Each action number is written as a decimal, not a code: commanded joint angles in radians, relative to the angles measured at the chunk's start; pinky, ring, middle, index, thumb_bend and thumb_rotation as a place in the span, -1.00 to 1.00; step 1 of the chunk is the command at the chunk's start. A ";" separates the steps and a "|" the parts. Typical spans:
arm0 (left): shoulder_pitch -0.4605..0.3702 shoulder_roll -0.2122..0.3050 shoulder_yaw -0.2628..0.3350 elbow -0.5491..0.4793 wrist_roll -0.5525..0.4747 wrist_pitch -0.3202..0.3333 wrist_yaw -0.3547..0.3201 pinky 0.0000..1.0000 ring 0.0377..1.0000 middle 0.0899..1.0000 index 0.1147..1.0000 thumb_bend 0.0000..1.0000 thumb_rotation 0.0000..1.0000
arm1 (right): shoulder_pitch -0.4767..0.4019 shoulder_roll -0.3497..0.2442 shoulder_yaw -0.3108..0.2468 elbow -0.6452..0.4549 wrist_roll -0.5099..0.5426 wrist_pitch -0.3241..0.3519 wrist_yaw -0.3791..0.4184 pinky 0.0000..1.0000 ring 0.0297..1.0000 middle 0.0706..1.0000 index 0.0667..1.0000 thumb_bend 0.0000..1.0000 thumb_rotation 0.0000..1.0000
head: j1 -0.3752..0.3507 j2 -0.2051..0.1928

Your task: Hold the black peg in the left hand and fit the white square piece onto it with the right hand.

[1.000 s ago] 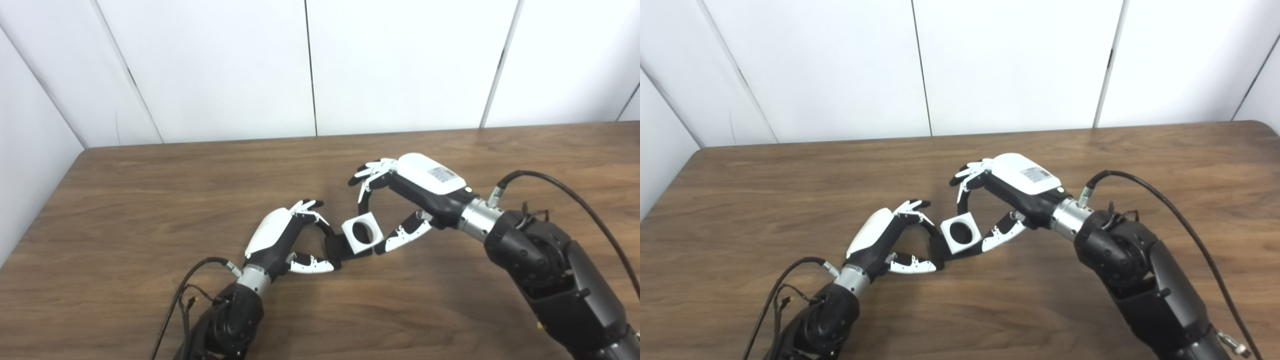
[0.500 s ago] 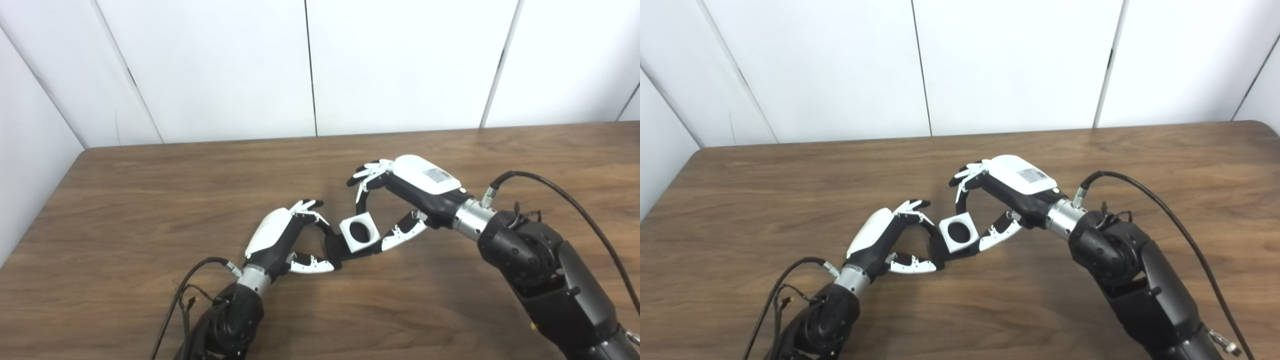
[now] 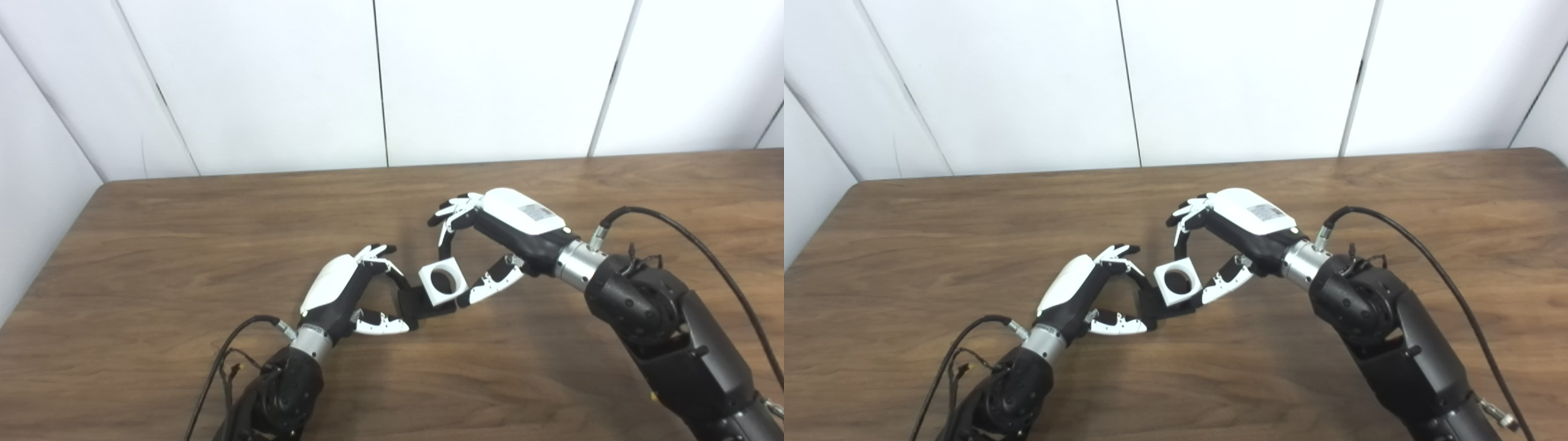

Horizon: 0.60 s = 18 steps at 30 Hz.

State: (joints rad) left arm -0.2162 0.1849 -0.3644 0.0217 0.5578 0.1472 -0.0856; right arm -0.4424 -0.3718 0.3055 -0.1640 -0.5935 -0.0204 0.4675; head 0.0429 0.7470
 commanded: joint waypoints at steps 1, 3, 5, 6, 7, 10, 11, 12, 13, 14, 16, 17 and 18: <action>0.008 0.008 -0.016 0.028 0.025 0.029 -0.031 0.86 0.94 0.83 -0.15 0.04 -0.84 | -0.053 -0.007 -0.018 -0.015 0.002 -0.003 -0.018 0.89 0.78 0.61 -0.11 0.04 -0.71 | 0.001 0.001; 0.007 0.007 -0.018 0.027 0.027 0.030 -0.032 0.86 0.94 0.83 -0.15 0.04 -0.84 | -0.050 -0.003 -0.018 -0.007 0.006 -0.007 -0.021 0.88 0.78 0.60 -0.11 0.04 -0.71 | 0.003 0.004; 0.007 0.006 -0.018 0.025 0.029 0.029 -0.029 0.85 0.94 0.83 -0.15 0.04 -0.83 | -0.046 0.001 -0.017 0.005 0.010 -0.016 -0.028 0.85 0.78 0.60 -0.11 0.04 -0.71 | 0.005 0.004; 0.007 0.005 -0.018 0.024 0.029 0.030 -0.029 0.85 0.94 0.83 -0.15 0.04 -0.83 | -0.044 0.003 -0.016 0.010 0.011 -0.019 -0.031 0.85 0.78 0.60 -0.11 0.04 -0.71 | 0.005 0.004; 0.007 0.005 -0.018 0.023 0.029 0.033 -0.031 0.86 0.94 0.83 -0.15 0.04 -0.83 | -0.043 0.005 -0.015 0.015 0.011 -0.021 -0.034 0.84 0.78 0.60 -0.11 0.04 -0.71 | 0.005 0.004; 0.007 0.005 -0.018 0.017 0.030 0.042 -0.037 0.88 0.95 0.84 -0.15 0.04 -0.84 | -0.041 0.010 -0.014 0.031 0.010 -0.027 -0.041 0.80 0.76 0.59 -0.11 0.04 -0.71 | 0.013 0.008; 0.007 0.005 -0.019 0.015 0.030 0.043 -0.038 0.88 0.95 0.84 -0.15 0.04 -0.84 | -0.040 0.012 -0.013 0.036 0.009 -0.030 -0.044 0.79 0.76 0.59 -0.11 0.04 -0.71 | 0.013 0.009; 0.007 0.005 -0.020 0.015 0.031 0.042 -0.038 0.88 0.95 0.84 -0.15 0.04 -0.84 | -0.040 0.013 -0.012 0.041 0.007 -0.032 -0.046 0.79 0.75 0.59 -0.11 0.04 -0.71 | 0.013 0.009; 0.007 0.004 -0.020 0.015 0.031 0.041 -0.037 0.88 0.95 0.84 -0.15 0.04 -0.84 | -0.039 0.016 -0.010 0.046 0.005 -0.034 -0.050 0.78 0.75 0.59 -0.11 0.04 -0.71 | 0.015 0.010; 0.008 0.004 -0.020 0.016 0.031 0.040 -0.036 0.87 0.95 0.84 -0.15 0.04 -0.84 | -0.039 0.018 -0.008 0.049 0.004 -0.035 -0.052 0.78 0.74 0.59 -0.11 0.04 -0.71 | 0.015 0.010; 0.008 0.002 -0.020 0.019 0.031 0.038 -0.033 0.86 0.95 0.84 -0.15 0.04 -0.83 | -0.036 0.028 -0.003 0.061 0.000 -0.038 -0.063 0.81 0.73 0.58 -0.11 0.05 -0.71 | 0.019 0.012; 0.009 0.001 -0.021 0.020 0.032 0.038 -0.032 0.86 0.95 0.84 -0.15 0.04 -0.83 | -0.036 0.030 -0.001 0.065 -0.001 -0.039 -0.067 0.81 0.73 0.58 -0.11 0.05 -0.71 | 0.019 0.012; 0.009 -0.001 -0.021 0.020 0.033 0.037 -0.029 0.86 0.94 0.83 -0.15 0.04 -0.83 | -0.034 0.034 0.001 0.067 -0.001 -0.037 -0.069 0.82 0.73 0.58 -0.11 0.05 -0.71 | 0.020 0.013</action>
State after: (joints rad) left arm -0.2162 0.1840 -0.3647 0.0196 0.5585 0.1488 -0.0869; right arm -0.4412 -0.3462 0.3126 -0.0867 -0.5976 -0.0261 0.4305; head 0.0629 0.7593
